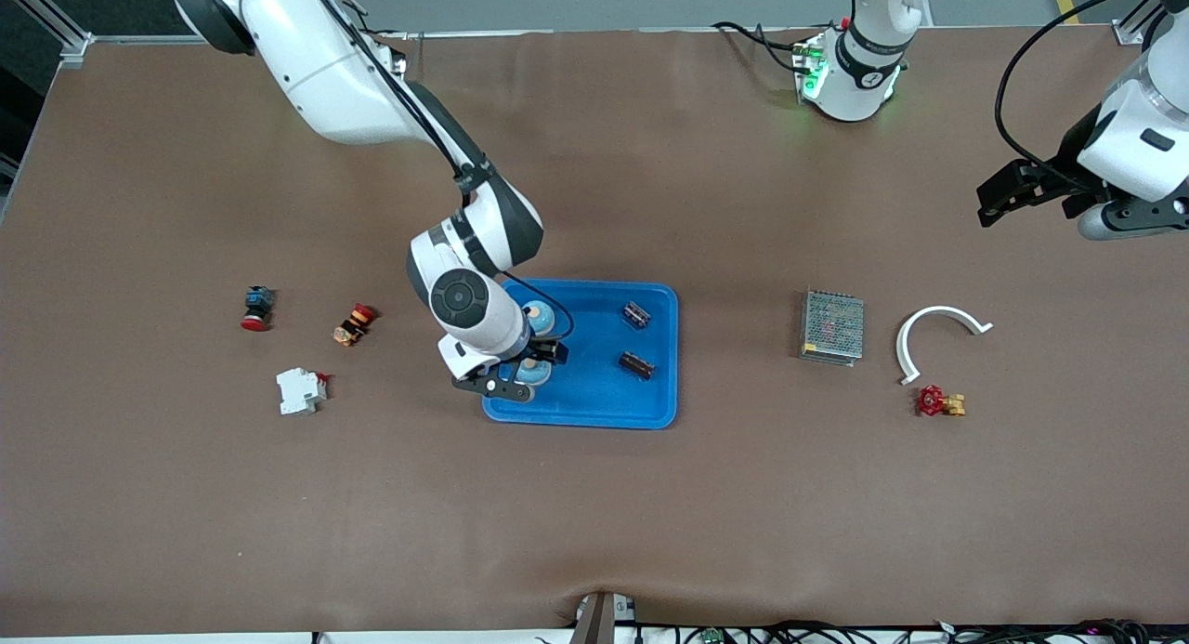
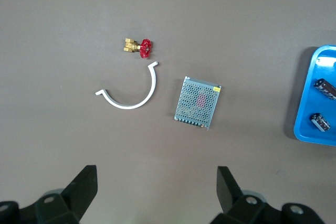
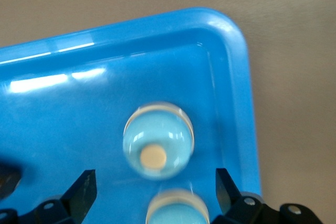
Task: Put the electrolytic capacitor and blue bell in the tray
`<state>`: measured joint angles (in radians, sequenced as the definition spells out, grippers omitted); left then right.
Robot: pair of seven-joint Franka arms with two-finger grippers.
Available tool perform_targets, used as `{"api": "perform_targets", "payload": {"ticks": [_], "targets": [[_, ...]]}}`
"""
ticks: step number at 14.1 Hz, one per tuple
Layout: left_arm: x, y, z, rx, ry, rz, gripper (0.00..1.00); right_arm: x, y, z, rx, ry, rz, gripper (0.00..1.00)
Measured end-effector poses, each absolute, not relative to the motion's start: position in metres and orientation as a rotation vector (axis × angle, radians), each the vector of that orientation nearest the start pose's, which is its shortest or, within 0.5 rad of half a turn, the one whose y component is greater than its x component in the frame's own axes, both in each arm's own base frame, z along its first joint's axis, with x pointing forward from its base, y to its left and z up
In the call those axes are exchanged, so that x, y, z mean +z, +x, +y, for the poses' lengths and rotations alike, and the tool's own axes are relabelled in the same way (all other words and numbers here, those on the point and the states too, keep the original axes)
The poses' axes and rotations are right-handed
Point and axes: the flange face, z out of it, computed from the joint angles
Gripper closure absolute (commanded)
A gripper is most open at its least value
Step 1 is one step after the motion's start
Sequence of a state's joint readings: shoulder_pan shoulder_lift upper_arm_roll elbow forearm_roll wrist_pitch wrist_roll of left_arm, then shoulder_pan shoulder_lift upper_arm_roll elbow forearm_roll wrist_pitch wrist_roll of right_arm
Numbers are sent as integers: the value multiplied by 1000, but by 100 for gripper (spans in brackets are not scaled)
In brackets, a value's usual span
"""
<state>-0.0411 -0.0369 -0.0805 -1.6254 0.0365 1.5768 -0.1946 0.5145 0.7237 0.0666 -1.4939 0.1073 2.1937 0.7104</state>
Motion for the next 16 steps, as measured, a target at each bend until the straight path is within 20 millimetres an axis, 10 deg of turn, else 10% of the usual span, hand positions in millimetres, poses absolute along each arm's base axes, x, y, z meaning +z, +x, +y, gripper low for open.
{"api": "perform_targets", "payload": {"ticks": [6,11,16], "targets": [[619,539,-66,10,-3099,-104,0,412,586,342,221,-3070,180,0],[618,540,-66,10,-3099,-103,0,562,533,276,267,-3087,52,0],[614,543,-67,15,-3099,-101,0,655,506,146,204,-3058,-108,0]]}}
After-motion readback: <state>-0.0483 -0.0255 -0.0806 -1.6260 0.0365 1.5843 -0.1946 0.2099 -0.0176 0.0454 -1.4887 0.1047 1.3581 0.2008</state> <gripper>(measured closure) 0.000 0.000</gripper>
